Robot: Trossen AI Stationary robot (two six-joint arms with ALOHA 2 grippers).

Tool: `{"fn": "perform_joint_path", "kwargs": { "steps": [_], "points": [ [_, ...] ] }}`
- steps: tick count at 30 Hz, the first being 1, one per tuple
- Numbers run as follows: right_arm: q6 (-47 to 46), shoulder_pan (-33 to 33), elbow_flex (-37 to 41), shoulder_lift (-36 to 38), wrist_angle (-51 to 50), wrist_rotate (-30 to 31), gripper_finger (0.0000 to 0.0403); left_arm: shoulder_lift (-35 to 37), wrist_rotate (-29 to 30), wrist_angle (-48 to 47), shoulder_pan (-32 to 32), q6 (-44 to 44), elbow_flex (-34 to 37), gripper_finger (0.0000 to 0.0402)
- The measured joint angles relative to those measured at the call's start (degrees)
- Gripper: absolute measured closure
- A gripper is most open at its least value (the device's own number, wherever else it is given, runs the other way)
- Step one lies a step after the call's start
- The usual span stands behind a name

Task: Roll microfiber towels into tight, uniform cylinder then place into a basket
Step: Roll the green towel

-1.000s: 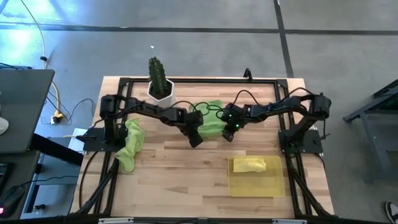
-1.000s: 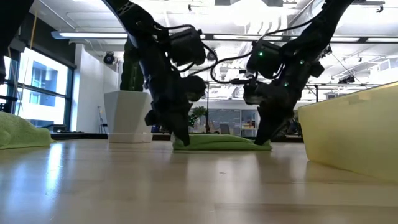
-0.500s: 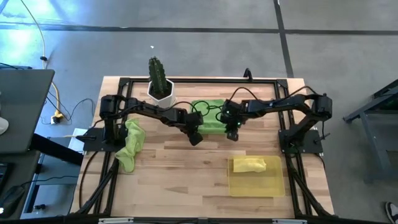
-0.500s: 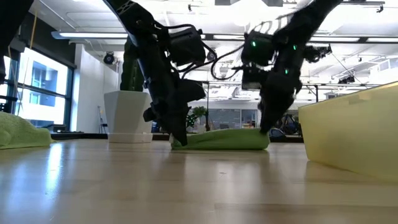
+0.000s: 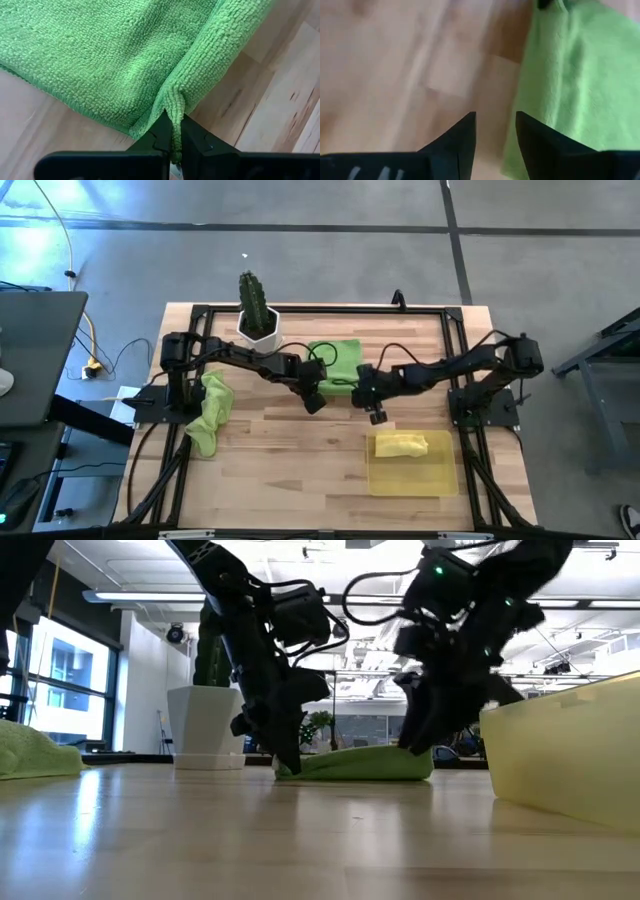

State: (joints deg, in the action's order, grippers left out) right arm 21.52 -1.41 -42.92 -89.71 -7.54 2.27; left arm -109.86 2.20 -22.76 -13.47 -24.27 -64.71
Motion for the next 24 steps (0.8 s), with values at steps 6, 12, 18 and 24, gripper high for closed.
{"fn": "perform_joint_path", "kwargs": {
  "steps": [6,12,18,24],
  "points": [
    [-0.24,0.26,3.05,0.0,3.56,6.6,0.0274,-0.02,-0.01,-0.01,0.0,-0.06,0.0,0.0394],
    [0.31,-0.55,4.42,0.0,4.62,6.57,0.0269,-0.02,-0.47,-0.02,0.0,-0.98,0.02,0.0394],
    [0.4,-1.23,4.47,0.0,4.99,6.48,0.0222,-0.04,-3.72,0.05,-0.01,-2.28,0.07,0.0394],
    [-1.02,-2.76,4.47,0.0,4.89,5.2,0.0196,-0.05,-5.96,0.09,0.63,-3.85,0.07,0.0394]
  ]
}}
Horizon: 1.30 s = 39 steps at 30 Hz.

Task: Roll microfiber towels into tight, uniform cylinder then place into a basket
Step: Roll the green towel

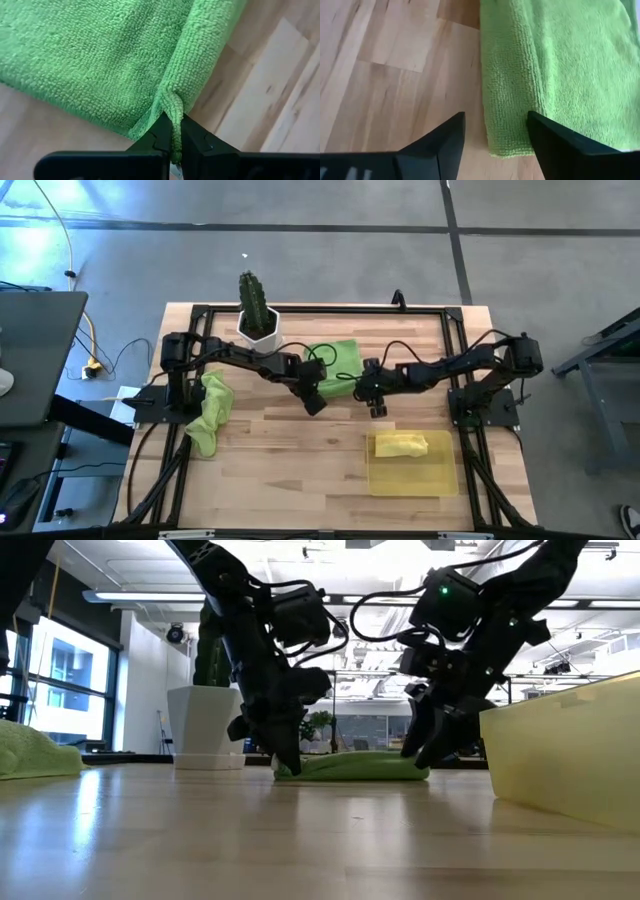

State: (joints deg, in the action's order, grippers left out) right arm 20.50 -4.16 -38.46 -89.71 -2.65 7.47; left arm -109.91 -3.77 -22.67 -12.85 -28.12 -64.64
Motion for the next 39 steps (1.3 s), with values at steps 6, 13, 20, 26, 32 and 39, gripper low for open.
{"fn": "perform_joint_path", "kwargs": {
  "steps": [6,13,20,26,32,39],
  "points": [
    [-1.3,-1.53,0.0,0.0,0.13,-2.23,0.0209,-0.02,-0.5,0.13,0.66,0.01,0.02,0.0394],
    [-2.42,-1.99,0.0,0.0,0.14,-2.88,0.0231,-0.02,-0.57,0.17,0.64,-0.22,0.02,0.0394],
    [-2.48,-2.23,0.0,-2.93,1.69,-2.76,0.0235,-0.02,-0.5,0.19,0.64,-0.22,0.02,0.0394],
    [-3.04,-2.21,-0.13,-4.82,2.84,-1.89,0.0236,-0.02,-0.62,0.2,0.64,0.11,0.02,0.0394],
    [-4.05,-2.21,-0.17,-5.04,1.58,-2.21,0.027,0.61,-1.41,-0.46,1.18,2.33,-0.64,0.0391],
    [-5.17,-2.2,-0.15,-5.14,1.29,-3.15,0.0319,1.8,4.87,-5.9,2.54,9.48,-4.04,0.0344]
  ]
}}
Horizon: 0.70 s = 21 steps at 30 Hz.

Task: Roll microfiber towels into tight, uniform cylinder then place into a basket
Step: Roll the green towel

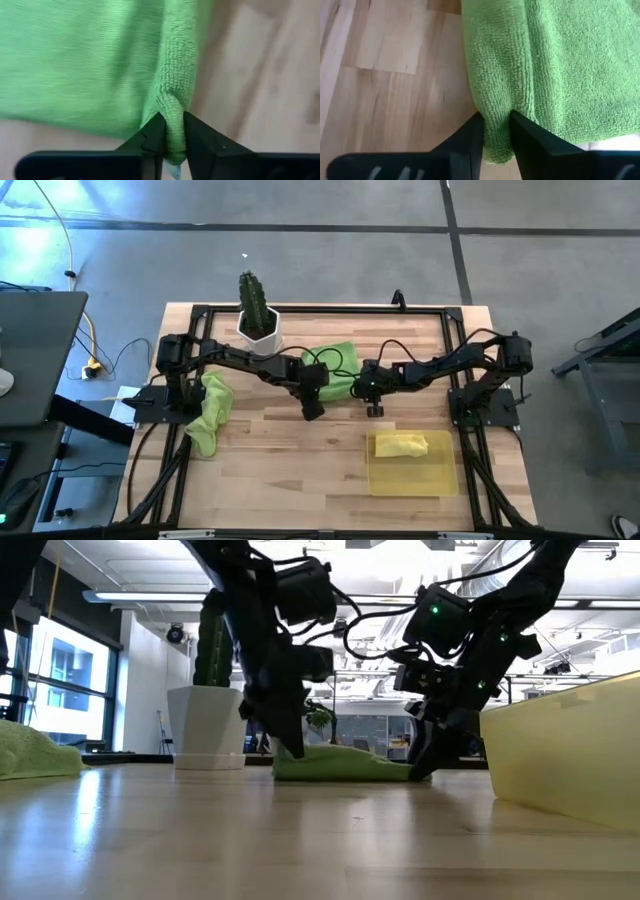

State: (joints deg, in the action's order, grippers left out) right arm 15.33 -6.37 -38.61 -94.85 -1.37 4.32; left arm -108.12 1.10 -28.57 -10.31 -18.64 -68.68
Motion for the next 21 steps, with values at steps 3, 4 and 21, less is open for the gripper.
{"fn": "perform_joint_path", "kwargs": {
  "steps": [3,4,21],
  "points": [
    [-0.54,0.0,0.0,-0.04,-0.04,-0.12,0.0324,0.0,7.34,-4.45,0.36,2.32,-1.81,0.0321],
    [-1.07,0.0,0.0,-0.04,-0.04,-0.12,0.0324,0.01,9.27,-6.02,0.37,2.69,-2.57,0.0314],
    [-3.71,-0.03,0.07,-0.11,-0.48,-0.71,0.0324,-0.11,10.54,-9.89,8.94,24.41,-5.65,0.0291]
  ]
}}
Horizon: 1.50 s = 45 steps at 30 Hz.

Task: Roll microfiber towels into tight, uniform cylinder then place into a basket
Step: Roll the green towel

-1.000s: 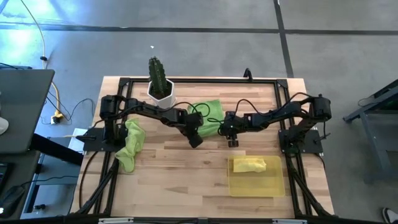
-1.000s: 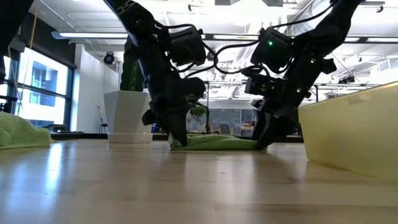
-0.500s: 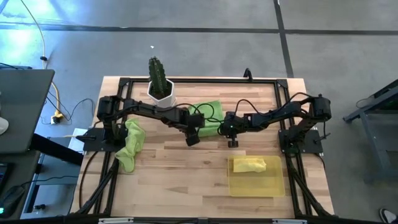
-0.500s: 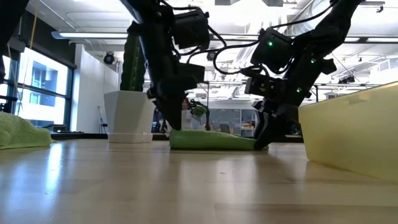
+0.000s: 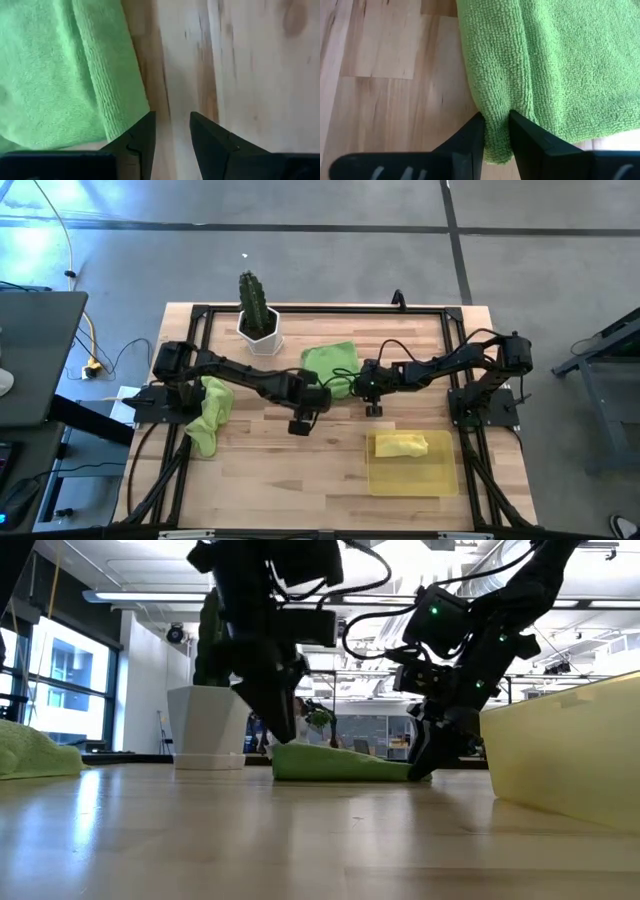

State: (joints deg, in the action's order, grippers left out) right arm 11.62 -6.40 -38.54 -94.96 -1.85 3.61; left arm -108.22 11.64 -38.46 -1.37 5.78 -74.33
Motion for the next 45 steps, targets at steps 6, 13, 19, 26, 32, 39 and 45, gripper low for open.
{"fn": "perform_joint_path", "kwargs": {
  "steps": [6,13,19,26,32,39,45],
  "points": [
    [-0.22,-0.01,0.04,0.0,-0.02,-0.43,0.0324,-0.09,6.49,2.26,-0.07,1.97,0.86,0.027],
    [-1.7,-0.01,0.04,-0.02,-0.02,-0.56,0.0324,-3.73,2.58,4.04,-2.72,1.52,0.9,0.0233],
    [-1.71,0.0,0.07,-0.02,0.05,-0.63,0.0324,-6.87,2.91,4.98,-4.16,0.52,0.75,0.0212],
    [-2.4,0.0,0.07,-0.02,0.02,-0.65,0.0324,-7.96,-5.78,4.84,-6.67,-2.67,0.69,0.0224],
    [-3.04,0.01,0.04,-0.02,-0.14,-0.6,0.0343,-8.09,-8.76,4.61,-8.2,-6.79,0.66,0.03],
    [-4.79,0.01,-0.07,0.02,-1.33,-2.82,0.0397,-7.04,-20.29,4.79,-10.08,-10.89,0.75,0.0392],
    [-10.43,-1.09,-0.11,0.01,-1.31,-13.33,0.04,-6.45,-27.28,3.97,-11.12,-13.93,1.04,0.0385]
  ]
}}
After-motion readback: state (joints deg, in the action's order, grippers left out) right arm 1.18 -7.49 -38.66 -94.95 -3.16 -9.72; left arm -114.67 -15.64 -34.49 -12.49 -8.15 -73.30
